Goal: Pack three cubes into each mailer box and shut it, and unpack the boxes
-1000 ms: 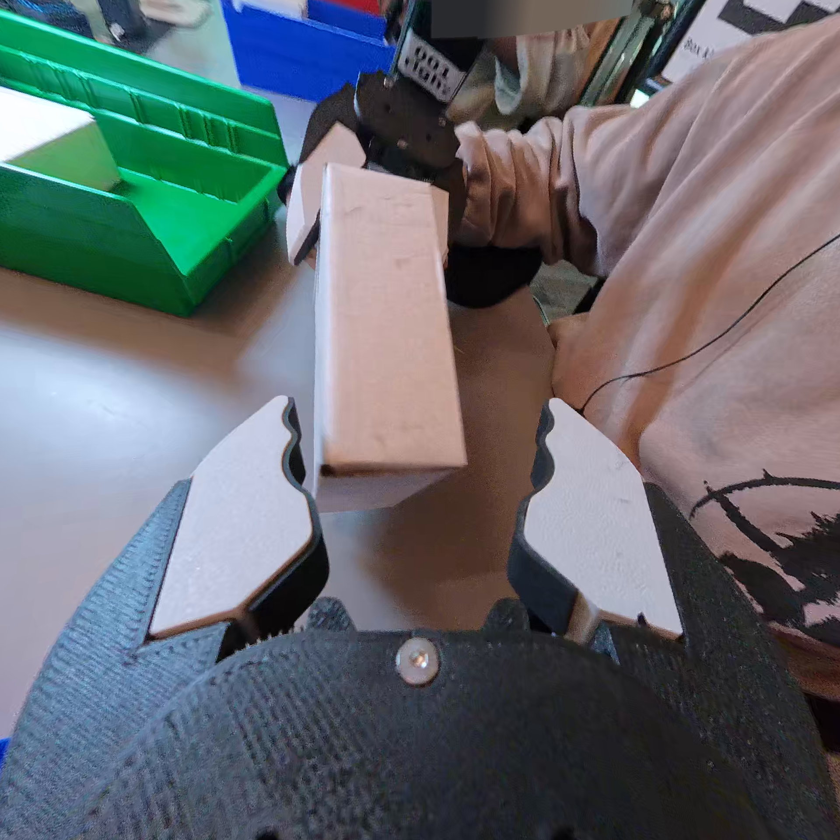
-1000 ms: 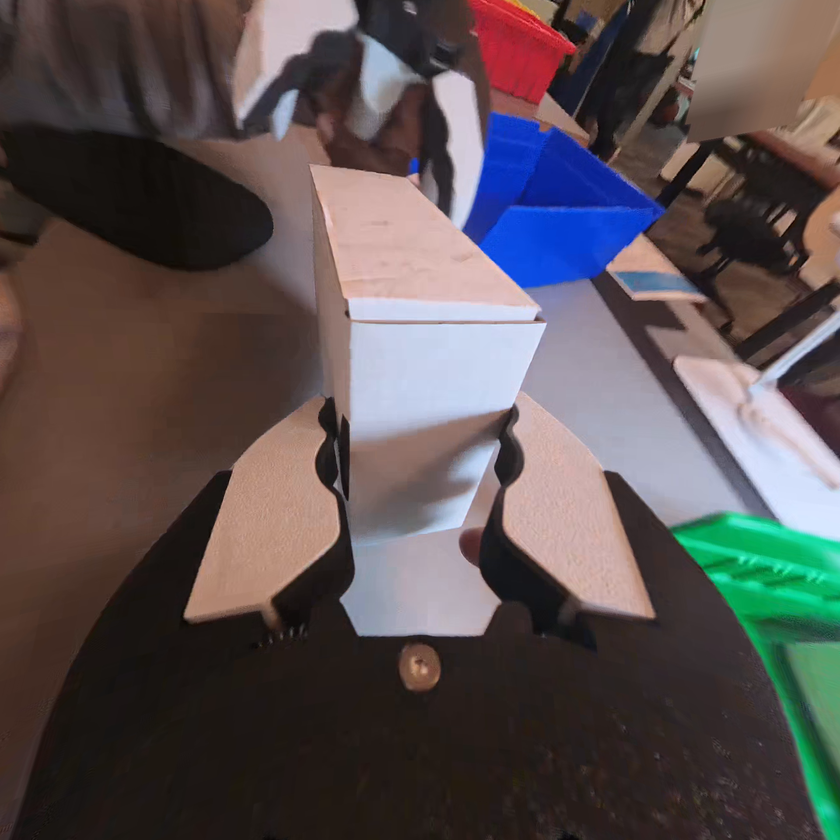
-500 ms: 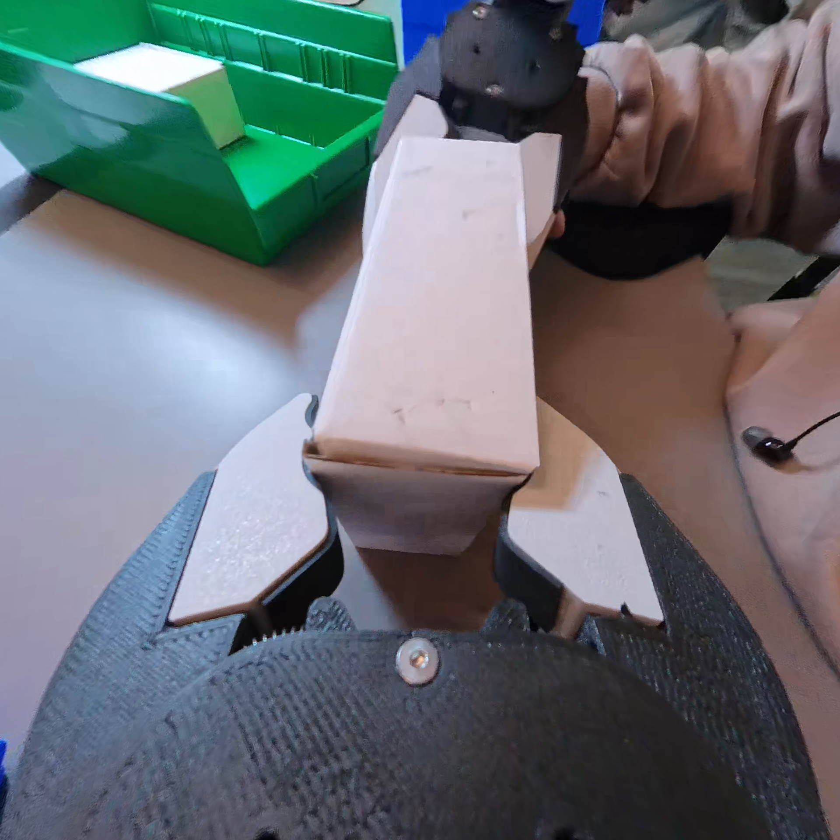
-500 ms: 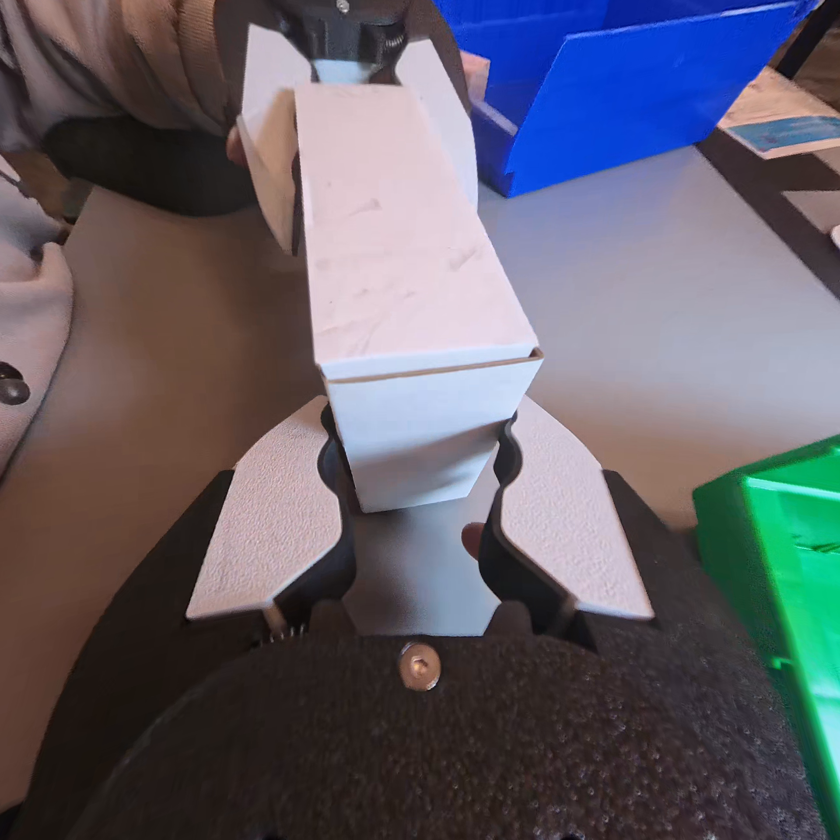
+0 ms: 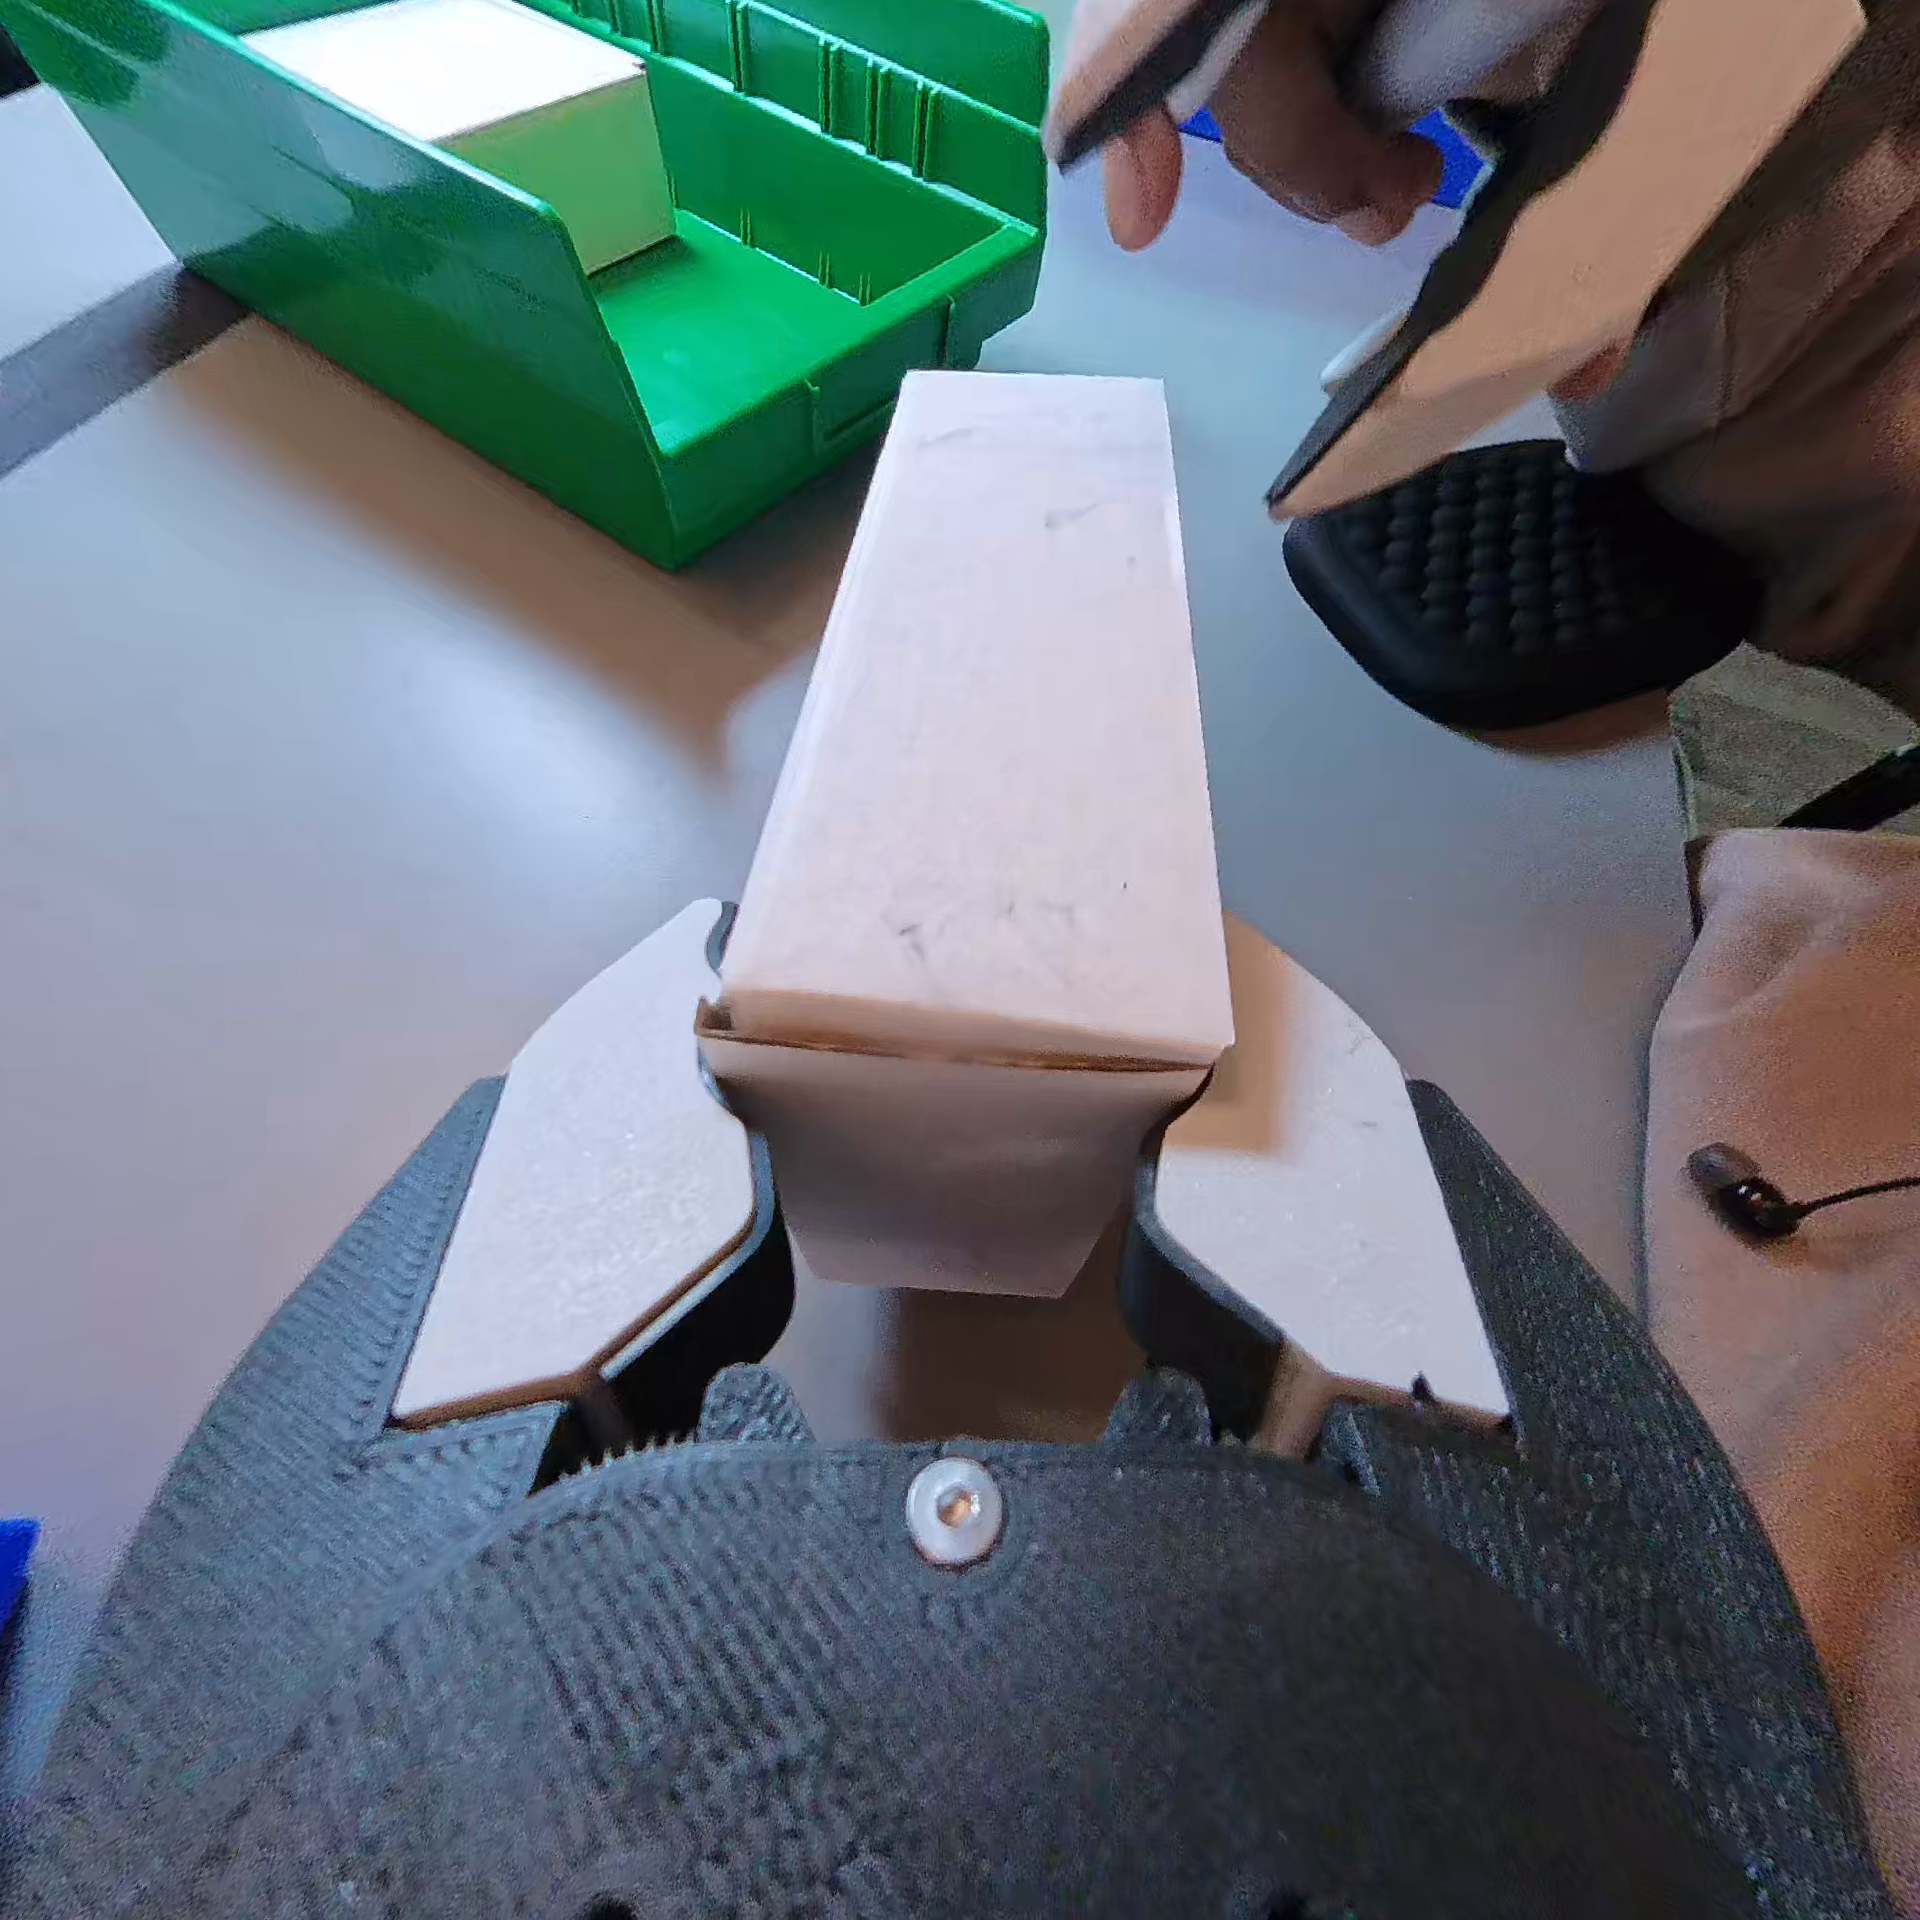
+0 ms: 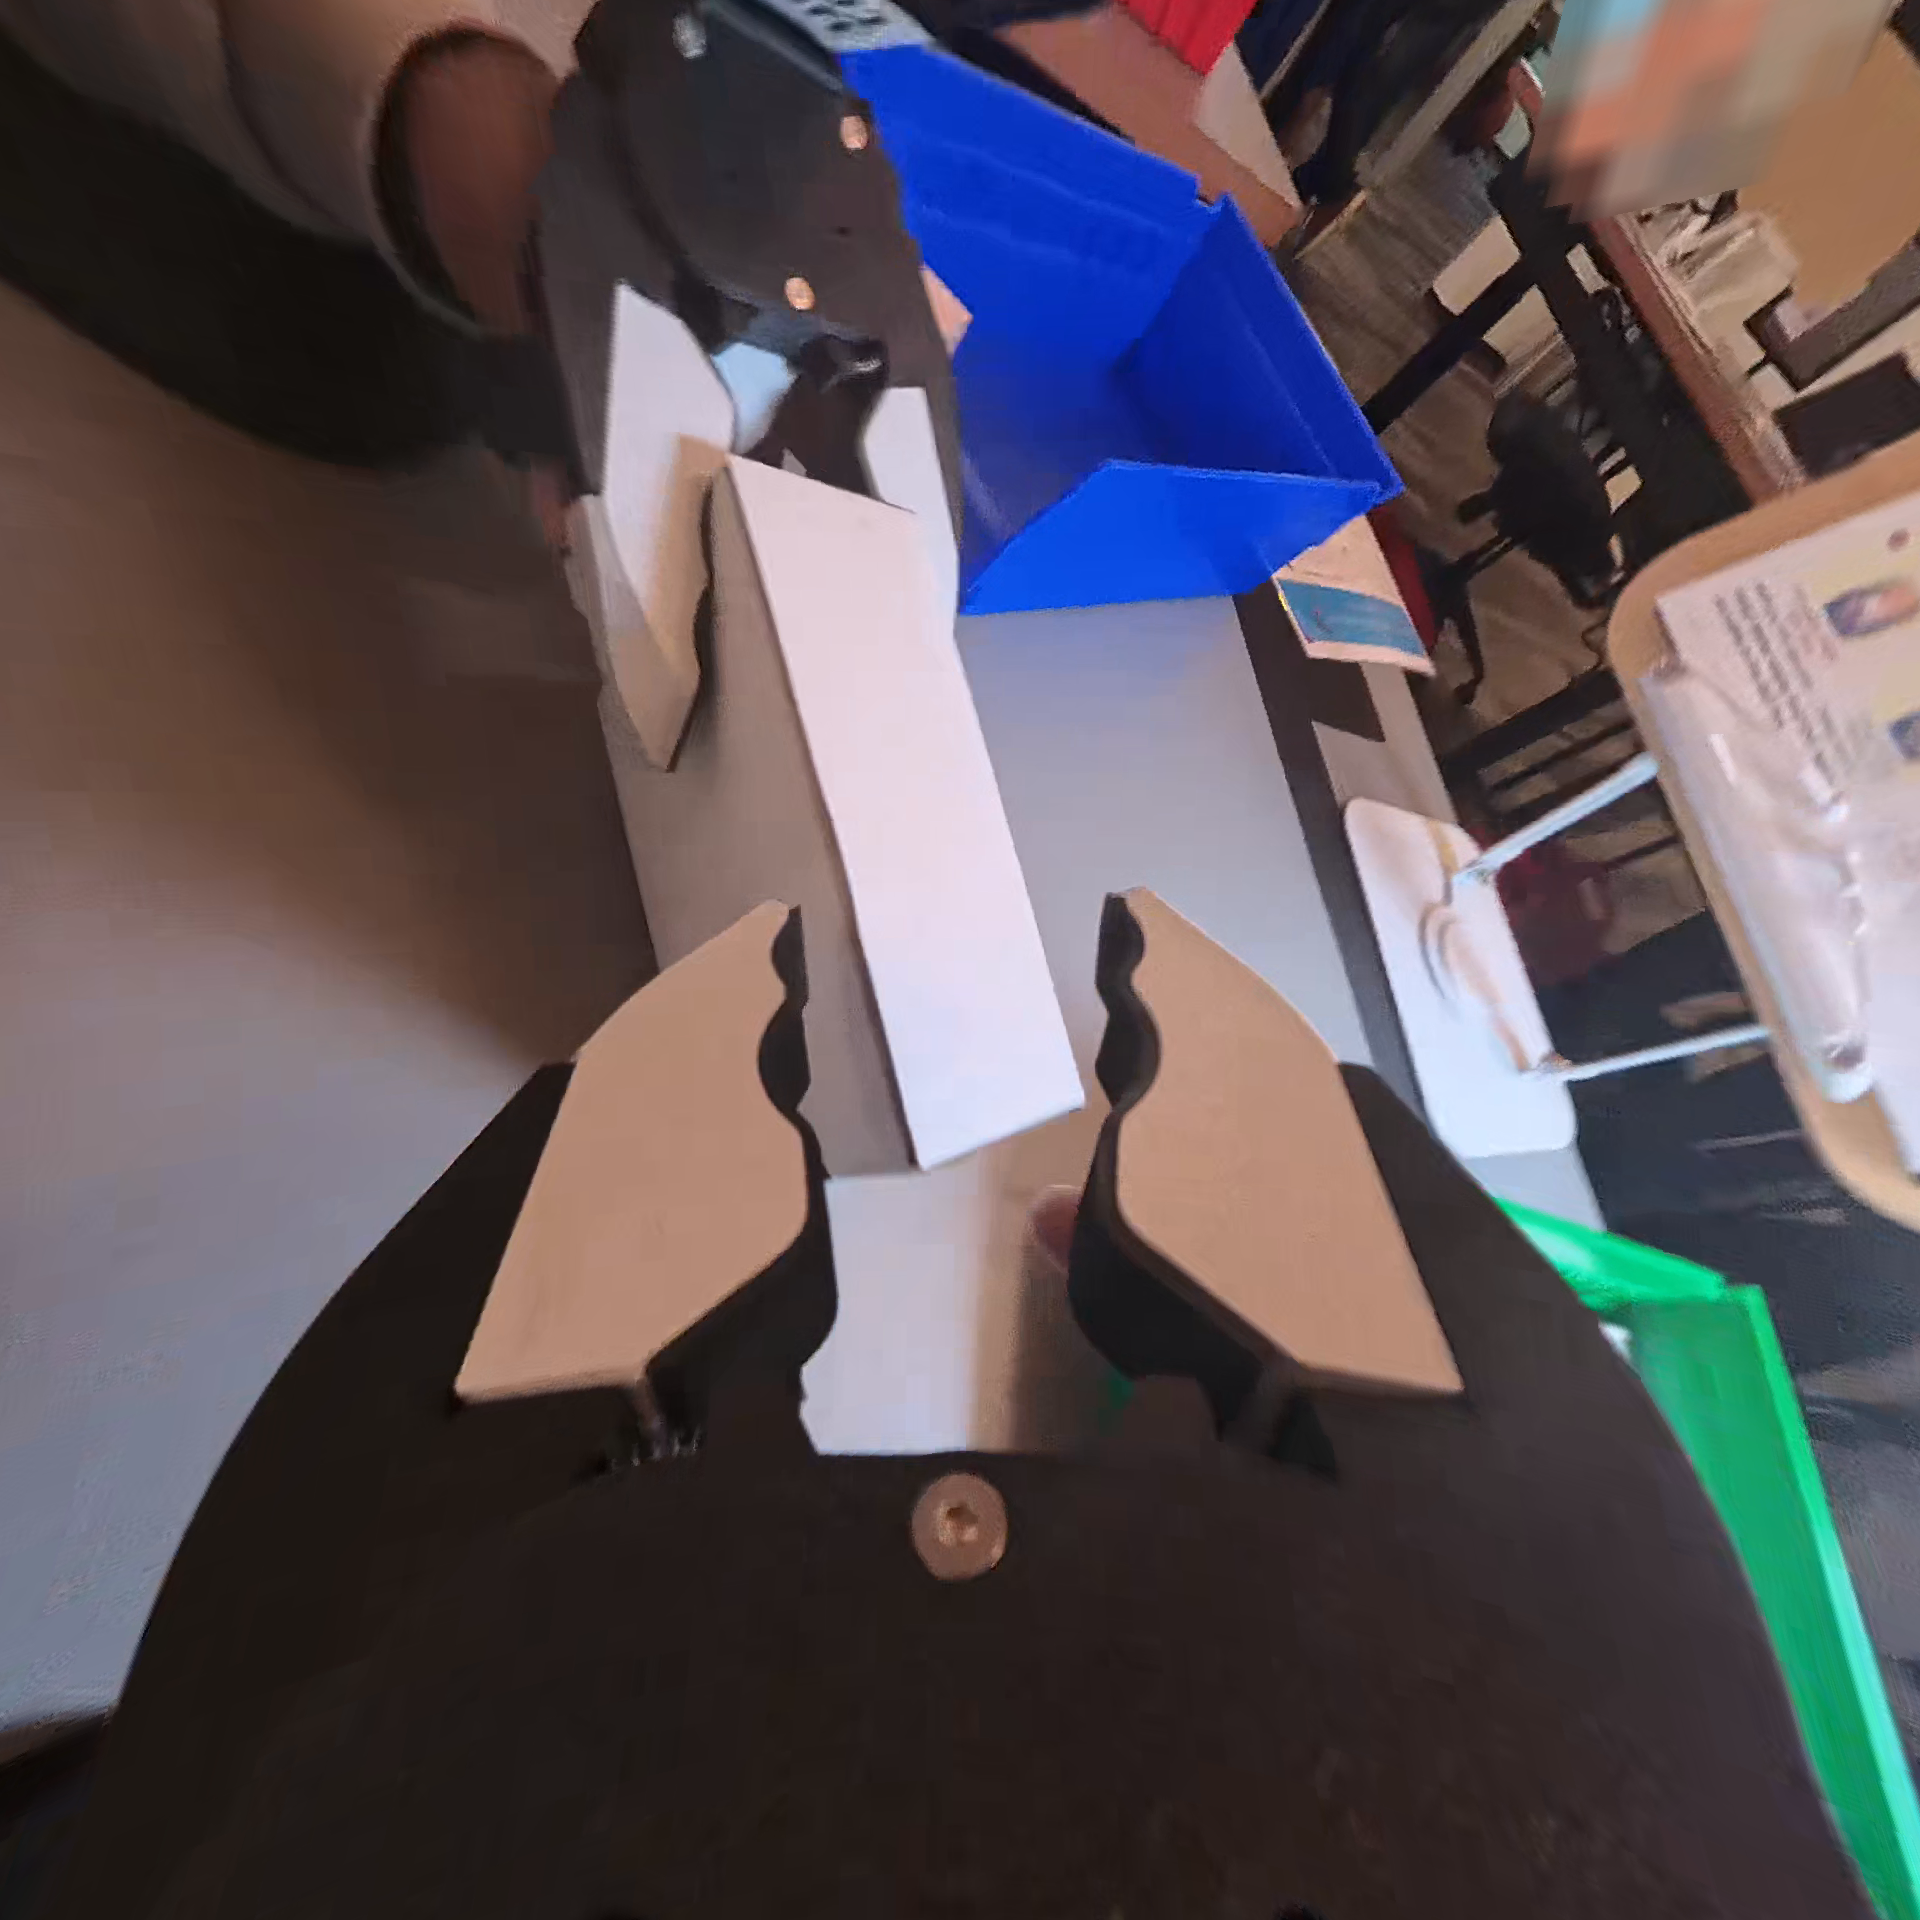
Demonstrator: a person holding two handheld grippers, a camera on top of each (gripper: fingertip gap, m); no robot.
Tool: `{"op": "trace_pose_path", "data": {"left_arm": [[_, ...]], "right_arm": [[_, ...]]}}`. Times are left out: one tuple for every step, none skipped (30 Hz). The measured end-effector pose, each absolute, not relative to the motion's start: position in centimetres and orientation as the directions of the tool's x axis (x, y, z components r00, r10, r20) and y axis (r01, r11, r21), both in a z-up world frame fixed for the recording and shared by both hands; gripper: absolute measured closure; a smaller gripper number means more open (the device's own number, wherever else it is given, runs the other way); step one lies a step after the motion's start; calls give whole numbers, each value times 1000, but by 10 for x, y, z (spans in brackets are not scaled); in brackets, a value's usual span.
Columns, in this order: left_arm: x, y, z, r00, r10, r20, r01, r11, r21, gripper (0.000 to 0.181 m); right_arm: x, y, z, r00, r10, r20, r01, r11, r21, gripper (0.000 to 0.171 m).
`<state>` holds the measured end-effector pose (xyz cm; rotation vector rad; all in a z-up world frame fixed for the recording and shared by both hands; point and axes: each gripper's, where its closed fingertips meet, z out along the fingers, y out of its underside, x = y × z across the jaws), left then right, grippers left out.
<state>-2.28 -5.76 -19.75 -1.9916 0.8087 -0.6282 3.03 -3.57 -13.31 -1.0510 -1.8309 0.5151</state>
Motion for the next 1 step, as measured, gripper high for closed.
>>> {"op": "trace_pose_path", "data": {"left_arm": [[-20,-58,-197,666,-732,145,-288,-431,-855,103]], "right_arm": [[25,-39,-134,-216,805,552,456,584,-672,123]]}}
